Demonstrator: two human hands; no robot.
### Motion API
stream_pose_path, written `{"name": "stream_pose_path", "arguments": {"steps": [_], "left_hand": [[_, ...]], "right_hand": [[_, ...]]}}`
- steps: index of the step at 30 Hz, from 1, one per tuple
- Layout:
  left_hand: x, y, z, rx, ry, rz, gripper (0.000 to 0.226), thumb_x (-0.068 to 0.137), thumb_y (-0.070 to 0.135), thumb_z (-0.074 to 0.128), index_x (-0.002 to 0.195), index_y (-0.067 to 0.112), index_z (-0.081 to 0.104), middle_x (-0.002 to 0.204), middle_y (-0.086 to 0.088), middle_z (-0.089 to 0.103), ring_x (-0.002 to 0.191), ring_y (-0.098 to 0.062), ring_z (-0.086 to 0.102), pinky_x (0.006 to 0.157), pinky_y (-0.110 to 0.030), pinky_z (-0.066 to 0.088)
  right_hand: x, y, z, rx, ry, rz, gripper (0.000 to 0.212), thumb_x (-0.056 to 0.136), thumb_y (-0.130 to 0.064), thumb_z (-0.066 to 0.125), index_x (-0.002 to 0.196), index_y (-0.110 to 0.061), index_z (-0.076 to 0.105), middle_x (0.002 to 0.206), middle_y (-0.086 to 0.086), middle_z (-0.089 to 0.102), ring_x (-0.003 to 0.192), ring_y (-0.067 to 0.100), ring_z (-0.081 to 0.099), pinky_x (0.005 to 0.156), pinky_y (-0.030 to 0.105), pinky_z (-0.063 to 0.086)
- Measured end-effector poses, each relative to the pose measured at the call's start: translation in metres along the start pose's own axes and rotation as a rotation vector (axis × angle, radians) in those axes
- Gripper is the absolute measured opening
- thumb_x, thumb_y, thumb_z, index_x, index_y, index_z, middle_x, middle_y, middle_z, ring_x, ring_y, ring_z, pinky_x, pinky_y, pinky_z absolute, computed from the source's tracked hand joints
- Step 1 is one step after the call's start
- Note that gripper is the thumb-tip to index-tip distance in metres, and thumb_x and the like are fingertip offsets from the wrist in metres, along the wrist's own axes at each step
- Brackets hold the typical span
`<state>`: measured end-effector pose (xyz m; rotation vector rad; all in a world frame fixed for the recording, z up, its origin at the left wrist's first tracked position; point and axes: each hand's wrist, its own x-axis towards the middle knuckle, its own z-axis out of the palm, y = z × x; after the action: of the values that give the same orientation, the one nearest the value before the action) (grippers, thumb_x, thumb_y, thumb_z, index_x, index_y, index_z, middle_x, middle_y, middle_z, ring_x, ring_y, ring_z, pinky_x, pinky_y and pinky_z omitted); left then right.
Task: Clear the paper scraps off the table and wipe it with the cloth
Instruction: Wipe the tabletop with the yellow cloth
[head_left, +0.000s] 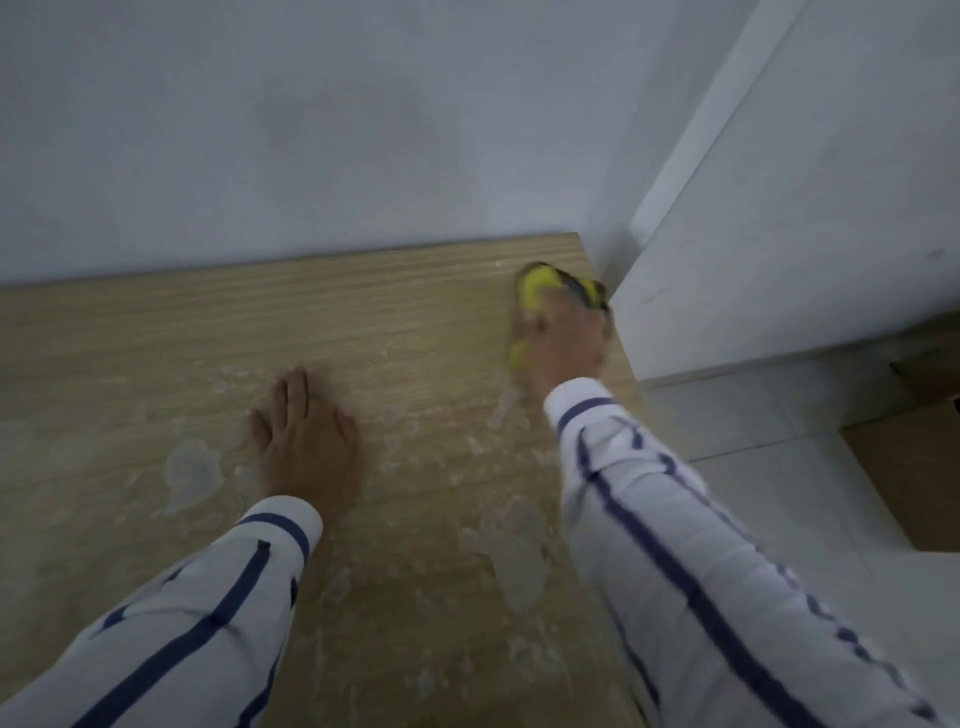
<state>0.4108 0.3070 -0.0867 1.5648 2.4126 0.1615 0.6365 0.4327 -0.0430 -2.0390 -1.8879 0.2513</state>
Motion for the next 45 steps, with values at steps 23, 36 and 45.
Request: {"name": "stream_pose_path", "arguments": {"steps": [23,36,45], "left_hand": [[0.033,0.003,0.0,0.004,0.03,-0.001,0.061,0.097,0.035,0.024,0.15,0.012,0.007,0.159,-0.005,0.004,0.145,-0.023,-0.002,0.117,-0.047,-0.001],[0.019,-0.025,-0.018,-0.139,0.007,0.099,0.056,0.098,0.029,0.03,0.149,0.01,0.015,0.158,-0.006,0.009,0.146,-0.021,0.002,0.117,-0.04,0.0],[-0.059,-0.19,-0.038,-0.031,0.022,-0.069,0.057,0.099,0.035,0.024,0.15,0.013,0.013,0.158,-0.005,0.009,0.146,-0.022,0.001,0.118,-0.044,0.002]], "right_hand": [[0.022,-0.082,0.083,-0.009,-0.277,-0.587,0.035,0.087,-0.033,0.048,0.12,-0.027,0.054,0.133,0.004,0.053,0.113,0.034,0.048,0.091,0.044,0.043],[-0.071,-0.075,0.075,-0.047,-0.246,-0.537,0.044,0.088,-0.027,0.042,0.132,-0.021,0.048,0.142,0.014,0.044,0.114,0.042,0.047,0.094,0.046,0.038],[-0.12,-0.16,0.08,-0.149,-0.305,-0.258,0.046,0.092,-0.031,0.042,0.136,-0.017,0.038,0.142,0.014,0.04,0.118,0.04,0.042,0.094,0.042,0.037]]}}
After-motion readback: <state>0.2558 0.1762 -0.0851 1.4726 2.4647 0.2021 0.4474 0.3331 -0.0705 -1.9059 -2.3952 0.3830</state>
